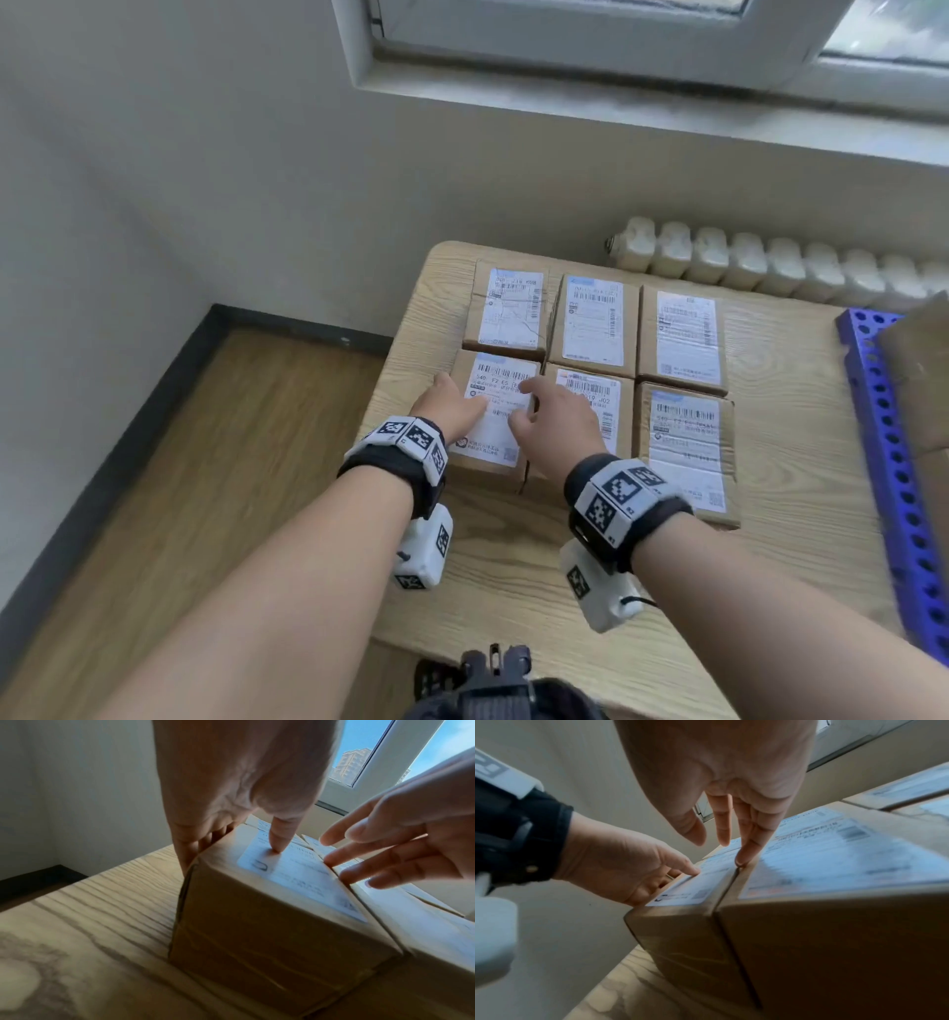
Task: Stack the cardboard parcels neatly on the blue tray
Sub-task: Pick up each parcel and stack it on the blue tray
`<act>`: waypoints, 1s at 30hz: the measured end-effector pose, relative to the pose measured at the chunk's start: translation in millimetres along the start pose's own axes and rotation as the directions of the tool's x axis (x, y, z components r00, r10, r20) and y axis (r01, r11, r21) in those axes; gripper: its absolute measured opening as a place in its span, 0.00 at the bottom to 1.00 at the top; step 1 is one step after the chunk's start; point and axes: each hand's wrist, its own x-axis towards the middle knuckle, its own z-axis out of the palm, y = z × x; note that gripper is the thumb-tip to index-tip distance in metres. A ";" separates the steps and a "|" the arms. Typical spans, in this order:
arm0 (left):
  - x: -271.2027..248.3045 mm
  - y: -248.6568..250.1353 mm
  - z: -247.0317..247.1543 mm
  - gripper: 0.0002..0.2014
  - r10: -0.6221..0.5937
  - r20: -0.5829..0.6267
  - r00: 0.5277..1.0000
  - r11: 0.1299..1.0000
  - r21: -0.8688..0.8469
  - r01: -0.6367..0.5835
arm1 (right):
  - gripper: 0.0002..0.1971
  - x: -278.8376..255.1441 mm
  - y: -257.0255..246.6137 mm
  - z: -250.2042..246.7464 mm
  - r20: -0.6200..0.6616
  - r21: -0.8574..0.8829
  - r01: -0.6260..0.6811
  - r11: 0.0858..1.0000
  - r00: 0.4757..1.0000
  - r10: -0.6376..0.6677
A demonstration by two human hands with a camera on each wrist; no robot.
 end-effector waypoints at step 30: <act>-59.4 -15.5 -35.7 0.36 0.238 -0.112 0.965 0.780 -0.571 -0.258 | 0.08 -59.3 -14.3 -19.5 -0.184 0.642 -0.038 0.766 0.962 0.203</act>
